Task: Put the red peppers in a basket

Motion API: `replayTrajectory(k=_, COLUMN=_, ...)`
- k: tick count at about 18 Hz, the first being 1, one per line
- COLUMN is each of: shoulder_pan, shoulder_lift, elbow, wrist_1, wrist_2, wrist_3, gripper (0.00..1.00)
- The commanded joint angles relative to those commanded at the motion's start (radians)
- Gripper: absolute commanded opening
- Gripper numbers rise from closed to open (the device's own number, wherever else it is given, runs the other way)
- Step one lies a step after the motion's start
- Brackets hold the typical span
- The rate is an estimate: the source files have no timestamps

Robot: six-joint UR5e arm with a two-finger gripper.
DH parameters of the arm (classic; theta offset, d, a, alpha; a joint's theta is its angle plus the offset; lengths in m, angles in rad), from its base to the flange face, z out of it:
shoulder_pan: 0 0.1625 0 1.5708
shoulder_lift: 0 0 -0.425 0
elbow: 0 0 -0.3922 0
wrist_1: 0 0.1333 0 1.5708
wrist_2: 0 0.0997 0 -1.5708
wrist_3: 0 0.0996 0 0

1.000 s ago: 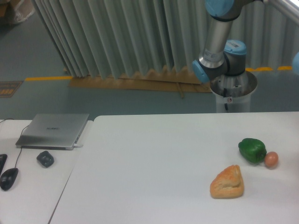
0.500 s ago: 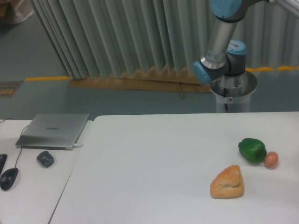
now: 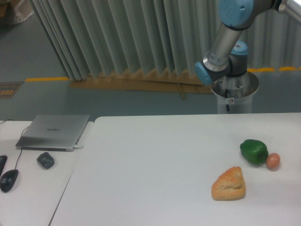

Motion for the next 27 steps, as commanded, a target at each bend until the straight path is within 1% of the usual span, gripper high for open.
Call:
replayTrajectory(k=1, shoulder_pan=0.0, shoulder_lift=0.0, elbow=0.0, wrist_1=0.0, wrist_2=0.0, wrist_3=0.0, gripper=0.66)
replayTrajectory(k=2, shoulder_pan=0.0, shoulder_lift=0.0, elbow=0.0, wrist_1=-0.002, wrist_2=0.0, wrist_3=-0.002, gripper=0.7)
replayTrajectory(k=3, shoulder_pan=0.0, shoulder_lift=-0.002, elbow=-0.003, wrist_1=-0.002, wrist_2=0.002, wrist_3=-0.002, gripper=0.84)
replayTrajectory(k=4, shoulder_pan=0.002, shoulder_lift=-0.005, elbow=-0.005, wrist_1=0.0, wrist_2=0.002, wrist_3=-0.003, gripper=0.99)
replayTrajectory(k=12, shoulder_pan=0.002, shoulder_lift=0.0, elbow=-0.006, wrist_1=-0.002, wrist_2=0.0, wrist_3=-0.02, gripper=1.0)
replayTrajectory(k=15, shoulder_pan=-0.009, shoulder_lift=0.026, elbow=-0.014, wrist_1=-0.008, wrist_2=-0.002, wrist_3=-0.063, gripper=1.0)
replayTrajectory(k=17, shoulder_pan=-0.026, shoulder_lift=0.046, elbow=-0.034, wrist_1=-0.008, wrist_2=0.003, wrist_3=-0.054, gripper=1.0)
replayTrajectory(k=20, shoulder_pan=-0.043, shoulder_lift=0.074, elbow=-0.037, wrist_1=-0.011, wrist_2=0.002, wrist_3=-0.054, gripper=1.0)
replayTrajectory(k=21, shoulder_pan=-0.057, shoulder_lift=0.095, elbow=-0.038, wrist_1=-0.014, wrist_2=0.006, wrist_3=-0.061, gripper=1.0)
replayTrajectory(k=22, shoulder_pan=-0.075, shoulder_lift=0.1, elbow=-0.04, wrist_1=-0.021, wrist_2=0.008, wrist_3=-0.063, gripper=1.0)
replayTrajectory(k=23, shoulder_pan=-0.101, shoulder_lift=0.13, elbow=-0.055, wrist_1=-0.035, wrist_2=0.008, wrist_3=-0.072, gripper=1.0)
replayTrajectory(k=24, shoulder_pan=-0.121, shoulder_lift=0.15, elbow=-0.072, wrist_1=-0.035, wrist_2=0.006, wrist_3=-0.083, gripper=1.0)
replayTrajectory(k=27, shoulder_pan=-0.188, shoulder_lift=0.189, elbow=-0.119, wrist_1=-0.044, wrist_2=0.008, wrist_3=-0.077, gripper=1.0)
